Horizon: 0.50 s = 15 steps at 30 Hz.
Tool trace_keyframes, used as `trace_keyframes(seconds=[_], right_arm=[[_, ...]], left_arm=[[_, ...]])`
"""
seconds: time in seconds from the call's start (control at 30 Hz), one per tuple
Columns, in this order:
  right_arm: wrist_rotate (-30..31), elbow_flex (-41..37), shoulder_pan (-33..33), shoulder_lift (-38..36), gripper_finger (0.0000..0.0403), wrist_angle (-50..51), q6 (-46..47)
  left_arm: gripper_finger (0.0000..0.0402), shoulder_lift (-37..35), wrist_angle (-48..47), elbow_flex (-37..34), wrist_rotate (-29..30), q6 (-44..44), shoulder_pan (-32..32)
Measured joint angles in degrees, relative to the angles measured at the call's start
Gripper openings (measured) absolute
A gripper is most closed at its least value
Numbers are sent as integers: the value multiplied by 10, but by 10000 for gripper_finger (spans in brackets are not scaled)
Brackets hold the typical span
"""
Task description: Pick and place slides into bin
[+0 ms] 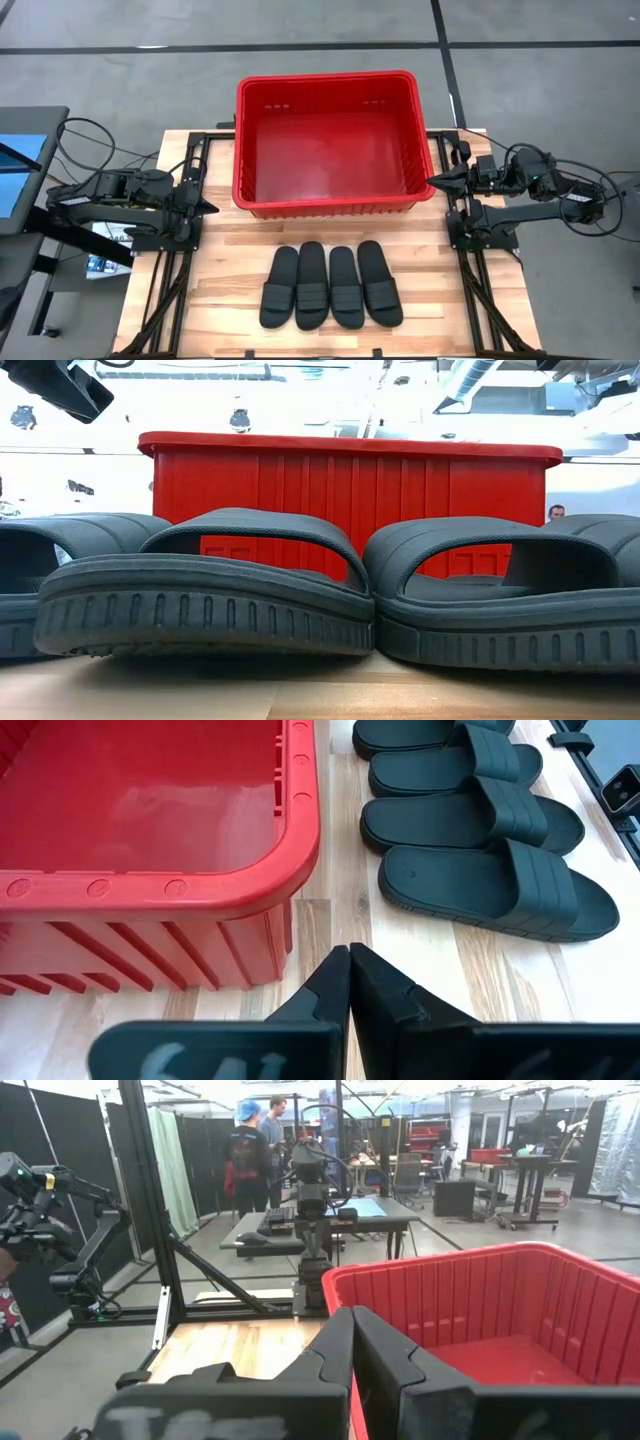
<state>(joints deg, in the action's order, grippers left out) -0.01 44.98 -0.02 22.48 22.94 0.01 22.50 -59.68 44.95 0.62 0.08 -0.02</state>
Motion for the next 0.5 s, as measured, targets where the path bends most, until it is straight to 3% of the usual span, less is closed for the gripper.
trace_keyframes(seconds=[0.27,0.5], right_arm=[[0,0,0,0,0,0,0],[0,0,0,0,0,0,0]], left_arm=[[0,0,34,-2,14,7,0],[0,14,250,-3,14,-86,0]])
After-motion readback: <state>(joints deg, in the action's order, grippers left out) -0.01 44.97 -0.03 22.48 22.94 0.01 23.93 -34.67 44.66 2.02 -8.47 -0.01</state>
